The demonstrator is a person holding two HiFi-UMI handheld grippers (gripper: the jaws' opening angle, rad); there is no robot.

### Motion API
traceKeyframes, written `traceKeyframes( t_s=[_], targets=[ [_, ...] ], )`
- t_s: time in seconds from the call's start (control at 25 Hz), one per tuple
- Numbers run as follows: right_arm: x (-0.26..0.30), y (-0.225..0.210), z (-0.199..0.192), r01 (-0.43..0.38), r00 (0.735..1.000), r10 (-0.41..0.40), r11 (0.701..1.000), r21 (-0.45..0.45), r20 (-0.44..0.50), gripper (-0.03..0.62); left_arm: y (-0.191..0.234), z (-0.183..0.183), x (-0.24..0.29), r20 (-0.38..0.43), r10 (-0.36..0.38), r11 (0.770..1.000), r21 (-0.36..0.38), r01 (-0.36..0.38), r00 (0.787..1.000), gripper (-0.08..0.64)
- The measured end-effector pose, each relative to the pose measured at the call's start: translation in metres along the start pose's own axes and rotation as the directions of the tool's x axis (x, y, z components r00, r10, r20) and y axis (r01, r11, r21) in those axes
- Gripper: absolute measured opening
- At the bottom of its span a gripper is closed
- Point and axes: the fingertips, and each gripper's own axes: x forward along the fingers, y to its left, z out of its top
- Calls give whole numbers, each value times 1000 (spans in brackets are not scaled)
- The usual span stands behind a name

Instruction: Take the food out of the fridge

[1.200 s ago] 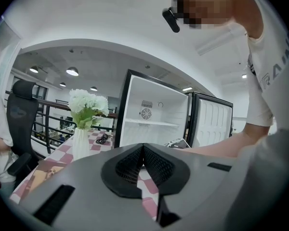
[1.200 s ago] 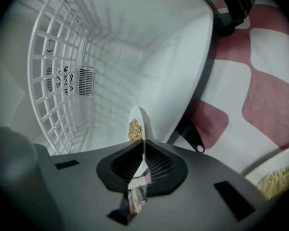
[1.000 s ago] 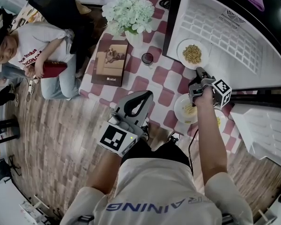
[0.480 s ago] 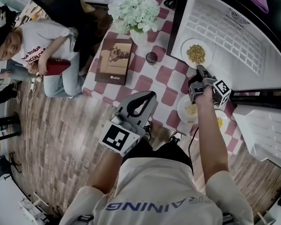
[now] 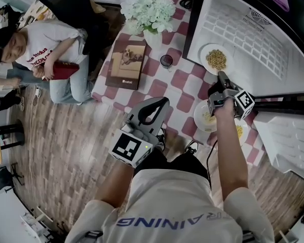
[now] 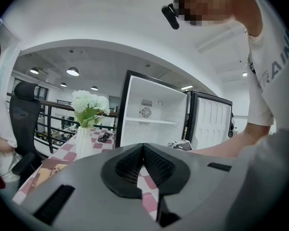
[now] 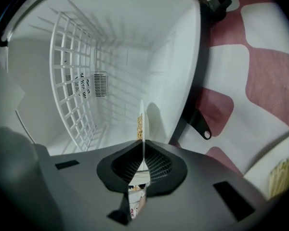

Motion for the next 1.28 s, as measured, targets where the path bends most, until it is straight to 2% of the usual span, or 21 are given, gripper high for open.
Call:
traceKeyframes(
  t_s=[0.32, 0.68, 0.84, 1.04, 1.28],
  targets=[
    [-53, 4, -19, -11, 998, 8, 998, -54, -67, 31, -10, 0, -12, 19, 20, 1000, -1, -20, 1000, 8],
    [-95, -16, -73, 13, 979, -28, 997, -74, -204, 31, -23, 0, -30, 34, 44, 999, 0, -44, 998, 8],
    [-98, -29, -106, 31, 957, -57, 995, -96, -284, 31, -25, -4, -40, 35, 68, 998, -7, -68, 997, 8],
    [-98, -44, -151, 55, 914, -100, 991, -125, -392, 31, -24, -10, -55, 32, 108, 994, -19, -108, 994, 8],
    [-96, -66, -178, 84, 870, -171, 976, -202, -462, 32, -16, -15, -69, 35, 148, 988, -40, -146, 988, 8]
  ],
)
